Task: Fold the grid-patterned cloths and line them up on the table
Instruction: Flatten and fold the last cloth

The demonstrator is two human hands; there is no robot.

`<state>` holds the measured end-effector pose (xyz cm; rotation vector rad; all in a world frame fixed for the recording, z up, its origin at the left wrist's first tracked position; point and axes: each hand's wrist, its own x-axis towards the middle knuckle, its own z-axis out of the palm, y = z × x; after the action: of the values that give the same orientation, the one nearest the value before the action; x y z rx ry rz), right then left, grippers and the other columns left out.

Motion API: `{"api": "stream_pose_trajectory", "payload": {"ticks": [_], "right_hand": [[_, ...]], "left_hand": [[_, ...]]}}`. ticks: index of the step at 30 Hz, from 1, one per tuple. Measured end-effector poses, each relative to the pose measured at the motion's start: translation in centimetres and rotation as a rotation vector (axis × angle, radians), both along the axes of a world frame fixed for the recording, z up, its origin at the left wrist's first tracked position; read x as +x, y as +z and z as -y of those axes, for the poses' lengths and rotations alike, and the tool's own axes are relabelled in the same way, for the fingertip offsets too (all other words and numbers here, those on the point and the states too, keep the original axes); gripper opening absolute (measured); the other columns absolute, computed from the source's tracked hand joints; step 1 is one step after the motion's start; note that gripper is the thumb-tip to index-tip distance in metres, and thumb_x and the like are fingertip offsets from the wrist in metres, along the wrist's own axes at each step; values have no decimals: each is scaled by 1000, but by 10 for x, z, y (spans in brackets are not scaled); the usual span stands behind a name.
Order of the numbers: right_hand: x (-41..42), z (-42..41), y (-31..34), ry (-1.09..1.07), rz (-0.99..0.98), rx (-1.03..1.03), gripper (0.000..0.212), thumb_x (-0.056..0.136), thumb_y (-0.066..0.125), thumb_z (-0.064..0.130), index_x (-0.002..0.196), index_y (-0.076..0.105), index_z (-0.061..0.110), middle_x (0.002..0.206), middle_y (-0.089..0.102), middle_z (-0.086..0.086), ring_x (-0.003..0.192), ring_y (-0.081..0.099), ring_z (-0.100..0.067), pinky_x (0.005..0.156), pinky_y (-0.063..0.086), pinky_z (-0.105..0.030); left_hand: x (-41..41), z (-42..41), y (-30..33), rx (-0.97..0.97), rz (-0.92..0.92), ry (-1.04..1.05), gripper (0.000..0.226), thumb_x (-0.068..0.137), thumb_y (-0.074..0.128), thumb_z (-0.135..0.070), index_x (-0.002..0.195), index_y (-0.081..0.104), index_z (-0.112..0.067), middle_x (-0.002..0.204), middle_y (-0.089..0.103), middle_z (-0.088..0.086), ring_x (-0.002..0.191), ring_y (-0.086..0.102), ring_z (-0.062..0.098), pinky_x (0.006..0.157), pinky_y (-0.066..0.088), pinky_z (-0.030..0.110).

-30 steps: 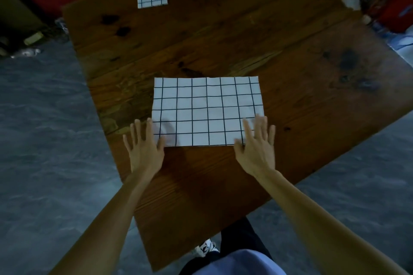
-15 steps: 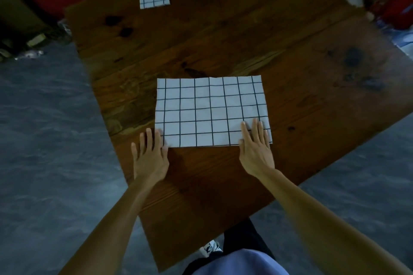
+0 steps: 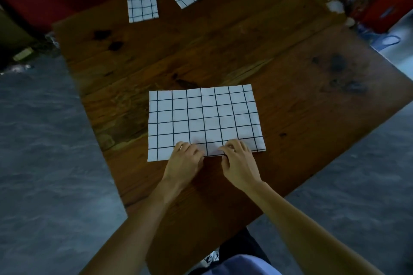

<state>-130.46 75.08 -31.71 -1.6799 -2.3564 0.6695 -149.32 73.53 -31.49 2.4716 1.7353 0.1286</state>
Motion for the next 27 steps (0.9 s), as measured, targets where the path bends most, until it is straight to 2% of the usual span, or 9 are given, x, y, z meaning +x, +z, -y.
{"api": "stream_pose_trajectory", "payload": {"ticks": [5, 9, 12, 14, 16, 19, 23, 27], "right_hand": [[-1, 0, -7, -18, 2, 44, 26, 89, 56, 28, 113, 63, 22, 113, 55, -2, 109, 50, -20, 98, 43, -37], [-1, 0, -9, 19, 59, 67, 28, 89, 55, 38, 113, 62, 26, 114, 56, -1, 108, 52, -20, 98, 43, -38], [-3, -2, -8, 48, 61, 91, 29, 90, 55, 44, 111, 63, 26, 112, 58, 0, 105, 54, -18, 96, 43, -37], [-6, -4, -7, 57, 55, 111, 30, 88, 58, 46, 109, 64, 26, 109, 58, 1, 103, 54, -18, 94, 44, -36], [-10, -6, -6, 56, 55, 123, 30, 87, 61, 44, 108, 65, 24, 108, 58, 1, 102, 54, -18, 92, 45, -36], [-17, -10, -4, 53, 60, 128, 25, 85, 66, 33, 107, 65, 21, 107, 60, -1, 101, 56, -21, 90, 47, -36], [-26, -17, 5, 12, 24, 133, 19, 89, 63, 22, 107, 66, 19, 104, 65, -1, 98, 59, -21, 89, 47, -36], [-31, -19, 21, 1, 5, 161, 22, 89, 63, 23, 110, 65, 19, 107, 66, 0, 100, 60, -18, 89, 47, -34]], "left_hand": [[-5, -2, -6, 93, -12, -107, 14, 76, 76, -16, 87, 68, -13, 83, 67, 3, 78, 63, 19, 80, 51, 35], [-6, -6, -8, 104, -37, -133, 15, 77, 77, -16, 87, 67, -13, 83, 66, 3, 78, 62, 18, 79, 51, 33], [-5, -9, -9, 117, -13, -117, 6, 83, 67, -18, 87, 66, -13, 85, 66, 3, 79, 63, 17, 77, 51, 32], [-4, -10, -7, 105, 40, -75, 11, 90, 54, -20, 89, 64, -15, 88, 66, 2, 81, 62, 17, 78, 51, 32], [-5, -11, -6, 102, 75, -55, 14, 93, 49, -20, 90, 62, -16, 88, 65, 1, 81, 62, 16, 78, 51, 31], [-7, -11, -2, 79, 111, -46, 7, 87, 62, -18, 93, 62, -14, 92, 65, 2, 82, 62, 17, 78, 51, 31], [-6, -8, 2, 65, 69, 3, 30, 78, 72, -29, 102, 61, -14, 93, 65, 1, 79, 63, 15, 72, 53, 31], [-3, -11, 12, 61, 87, 87, 31, 74, 77, -15, 102, 62, -14, 91, 66, 2, 74, 66, 19, 66, 54, 31]]}}
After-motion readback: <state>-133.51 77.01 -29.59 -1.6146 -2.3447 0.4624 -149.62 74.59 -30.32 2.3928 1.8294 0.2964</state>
